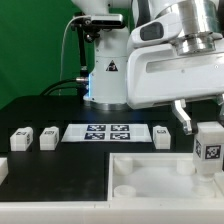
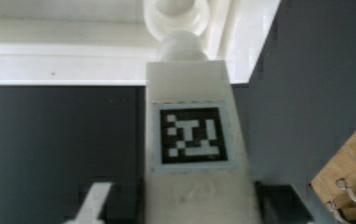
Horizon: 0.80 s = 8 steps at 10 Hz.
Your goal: Assemble one leg
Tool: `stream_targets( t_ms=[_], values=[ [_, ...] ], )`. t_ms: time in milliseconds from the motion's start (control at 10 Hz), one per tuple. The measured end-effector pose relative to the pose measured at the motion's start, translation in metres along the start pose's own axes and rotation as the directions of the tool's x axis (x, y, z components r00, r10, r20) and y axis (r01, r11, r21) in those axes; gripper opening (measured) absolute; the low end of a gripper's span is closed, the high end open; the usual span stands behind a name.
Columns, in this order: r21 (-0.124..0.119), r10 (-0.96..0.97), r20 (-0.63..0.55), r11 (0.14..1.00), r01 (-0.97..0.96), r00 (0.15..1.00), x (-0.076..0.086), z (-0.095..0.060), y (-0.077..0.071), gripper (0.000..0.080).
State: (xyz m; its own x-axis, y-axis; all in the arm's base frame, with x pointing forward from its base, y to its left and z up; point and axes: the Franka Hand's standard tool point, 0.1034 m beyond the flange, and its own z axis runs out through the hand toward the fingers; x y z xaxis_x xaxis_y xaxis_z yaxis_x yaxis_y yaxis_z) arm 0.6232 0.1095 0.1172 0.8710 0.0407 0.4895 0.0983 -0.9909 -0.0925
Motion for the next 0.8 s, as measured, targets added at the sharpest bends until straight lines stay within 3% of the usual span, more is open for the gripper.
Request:
stream_targets(
  t_ms=[800],
  values=[
    [0.001, -0.004, 0.021, 1.0, 0.004, 1.0, -0.014, 0.012, 0.0, 0.0292]
  ],
)
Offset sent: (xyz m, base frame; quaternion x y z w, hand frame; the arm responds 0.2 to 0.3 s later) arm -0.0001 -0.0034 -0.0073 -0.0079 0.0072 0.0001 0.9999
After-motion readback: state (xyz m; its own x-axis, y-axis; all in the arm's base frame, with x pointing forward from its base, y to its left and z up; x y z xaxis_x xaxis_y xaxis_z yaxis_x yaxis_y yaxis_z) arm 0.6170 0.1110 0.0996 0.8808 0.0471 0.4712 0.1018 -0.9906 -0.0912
